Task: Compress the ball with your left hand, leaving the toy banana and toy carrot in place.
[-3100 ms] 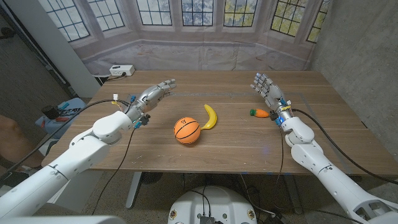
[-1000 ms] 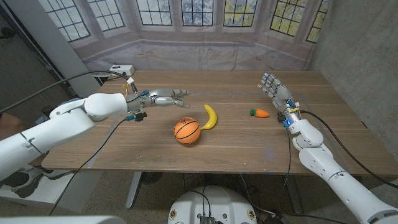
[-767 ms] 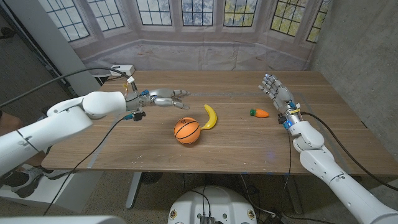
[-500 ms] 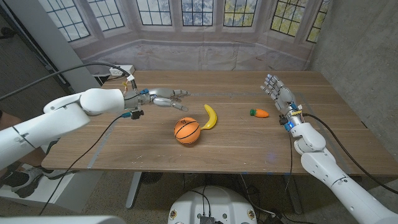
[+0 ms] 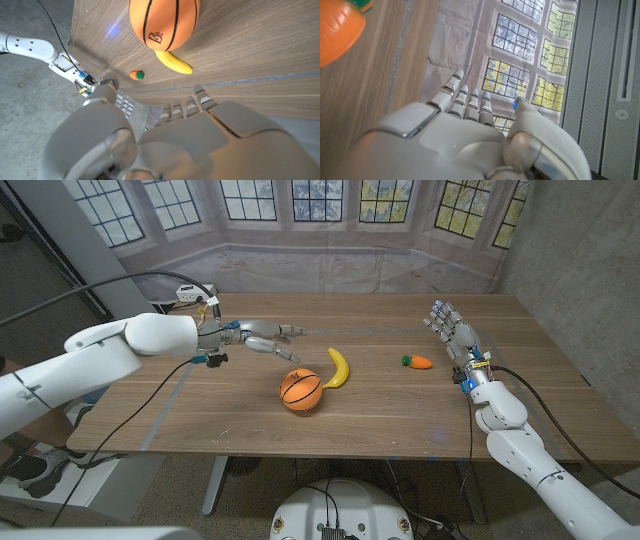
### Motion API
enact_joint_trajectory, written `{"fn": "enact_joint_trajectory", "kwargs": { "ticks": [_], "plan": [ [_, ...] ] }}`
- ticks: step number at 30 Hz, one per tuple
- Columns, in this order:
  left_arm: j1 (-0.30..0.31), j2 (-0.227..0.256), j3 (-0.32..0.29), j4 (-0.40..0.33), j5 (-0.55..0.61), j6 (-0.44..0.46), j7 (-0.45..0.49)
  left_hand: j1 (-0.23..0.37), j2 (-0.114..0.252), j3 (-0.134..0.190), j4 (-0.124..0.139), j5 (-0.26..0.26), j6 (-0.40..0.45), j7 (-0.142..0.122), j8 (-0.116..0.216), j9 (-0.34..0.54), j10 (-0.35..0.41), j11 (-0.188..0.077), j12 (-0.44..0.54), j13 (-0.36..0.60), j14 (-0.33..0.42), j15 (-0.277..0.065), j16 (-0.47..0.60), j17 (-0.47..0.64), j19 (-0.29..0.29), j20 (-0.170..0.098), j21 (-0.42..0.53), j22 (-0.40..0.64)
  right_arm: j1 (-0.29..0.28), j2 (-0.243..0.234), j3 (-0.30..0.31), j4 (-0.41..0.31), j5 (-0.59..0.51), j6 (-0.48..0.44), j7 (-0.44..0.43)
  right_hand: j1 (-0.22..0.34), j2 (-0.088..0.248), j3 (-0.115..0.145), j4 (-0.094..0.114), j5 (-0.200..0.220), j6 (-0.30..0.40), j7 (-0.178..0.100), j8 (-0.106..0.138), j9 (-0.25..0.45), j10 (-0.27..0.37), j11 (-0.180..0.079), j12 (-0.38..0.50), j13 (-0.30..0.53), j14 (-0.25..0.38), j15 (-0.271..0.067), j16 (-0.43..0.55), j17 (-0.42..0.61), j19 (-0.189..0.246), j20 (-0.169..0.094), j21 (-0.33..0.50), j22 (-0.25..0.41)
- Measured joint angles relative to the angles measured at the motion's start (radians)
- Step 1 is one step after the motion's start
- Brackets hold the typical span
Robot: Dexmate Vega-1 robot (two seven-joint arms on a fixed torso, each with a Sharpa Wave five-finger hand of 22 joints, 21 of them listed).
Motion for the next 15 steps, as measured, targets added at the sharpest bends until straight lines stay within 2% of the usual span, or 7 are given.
{"fn": "enact_joint_trajectory", "kwargs": {
  "ticks": [11, 12, 15],
  "plan": [
    [-0.048, 0.002, 0.030, -0.005, 0.015, 0.004, -0.030, 0.032, -0.013, 0.003, -0.003, 0.000, -0.015, -0.007, 0.000, 0.000, 0.000, 0.000, 0.004, 0.000, -0.002, -0.002, 0.000, 0.000, 0.009, -0.002, -0.007, 0.000, -0.002, 0.000, 0.003, -0.002, -0.002, 0.000, -0.006, 0.000, 0.000, 0.000, 0.000, 0.000, -0.005, -0.006, 0.000, 0.000, -0.005, 0.005, -0.005, 0.000, 0.000, 0.000, 0.000, 0.000, 0.000, 0.000, 0.000, 0.000],
    [-0.052, 0.002, 0.033, -0.006, 0.044, 0.005, -0.067, 0.039, -0.015, 0.003, -0.003, 0.000, -0.014, -0.007, 0.000, 0.000, -0.002, -0.002, 0.004, 0.000, -0.003, -0.003, 0.000, 0.000, 0.009, -0.002, -0.007, 0.000, -0.002, -0.001, 0.006, -0.004, -0.002, 0.000, -0.006, 0.000, 0.000, 0.000, 0.000, 0.000, -0.005, -0.006, 0.000, 0.000, -0.008, 0.003, -0.005, 0.000, 0.000, 0.000, 0.000, 0.000, 0.000, 0.000, 0.000, 0.000],
    [-0.063, 0.000, 0.041, -0.007, 0.053, 0.005, -0.077, 0.043, -0.017, 0.003, -0.003, 0.000, -0.018, -0.003, 0.000, 0.000, -0.007, -0.007, 0.004, 0.000, -0.003, -0.003, 0.000, 0.000, 0.009, -0.002, -0.011, 0.000, -0.002, -0.001, 0.006, -0.004, -0.004, 0.000, -0.009, 0.000, 0.000, 0.004, -0.004, 0.000, -0.006, -0.006, 0.000, 0.000, -0.009, 0.001, -0.005, 0.000, 0.000, 0.000, 0.000, 0.000, 0.000, 0.000, 0.000, 0.000]
  ]
}}
